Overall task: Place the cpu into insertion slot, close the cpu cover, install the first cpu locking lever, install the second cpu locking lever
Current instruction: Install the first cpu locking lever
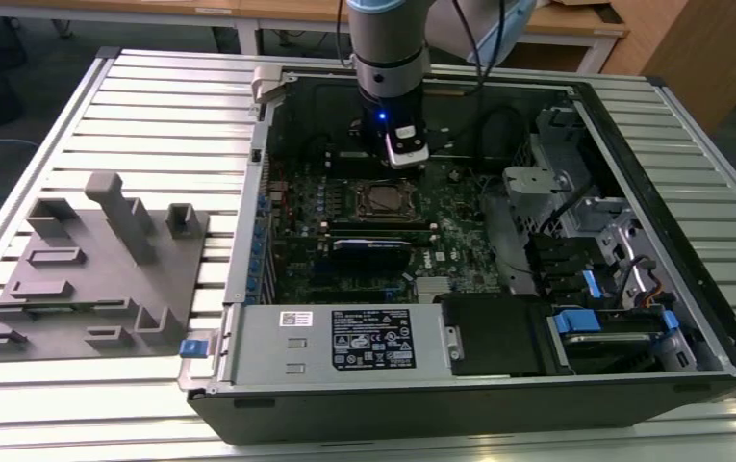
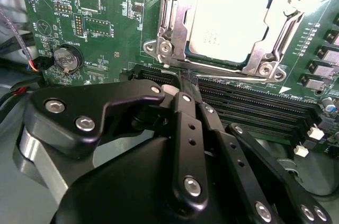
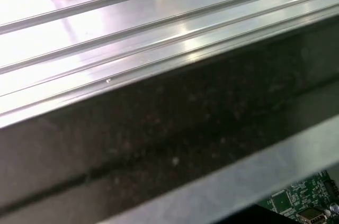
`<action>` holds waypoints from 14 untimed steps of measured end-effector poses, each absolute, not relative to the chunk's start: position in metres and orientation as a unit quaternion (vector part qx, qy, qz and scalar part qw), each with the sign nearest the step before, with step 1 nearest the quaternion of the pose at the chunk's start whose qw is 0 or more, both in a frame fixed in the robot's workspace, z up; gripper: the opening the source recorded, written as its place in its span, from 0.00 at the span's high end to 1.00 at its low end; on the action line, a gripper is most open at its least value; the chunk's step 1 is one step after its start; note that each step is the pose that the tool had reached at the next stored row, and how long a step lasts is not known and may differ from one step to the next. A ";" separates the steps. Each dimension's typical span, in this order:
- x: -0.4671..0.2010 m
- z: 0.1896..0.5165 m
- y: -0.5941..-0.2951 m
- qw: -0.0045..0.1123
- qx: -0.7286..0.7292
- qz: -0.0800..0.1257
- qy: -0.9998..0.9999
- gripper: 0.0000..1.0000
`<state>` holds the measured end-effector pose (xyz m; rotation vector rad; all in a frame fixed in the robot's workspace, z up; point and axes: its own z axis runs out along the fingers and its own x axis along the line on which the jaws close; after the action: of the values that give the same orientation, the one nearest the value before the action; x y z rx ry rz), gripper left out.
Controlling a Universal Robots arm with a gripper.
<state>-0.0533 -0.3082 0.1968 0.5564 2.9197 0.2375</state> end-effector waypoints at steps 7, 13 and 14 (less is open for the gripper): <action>-0.055 0.195 -0.314 0.093 0.185 0.082 0.975 0.90; -0.059 0.194 -0.316 0.098 0.185 0.083 0.974 0.90; -0.059 0.194 -0.316 0.099 0.184 0.083 0.974 0.90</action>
<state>-0.0591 -0.3158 0.1938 0.5456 2.8815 0.2469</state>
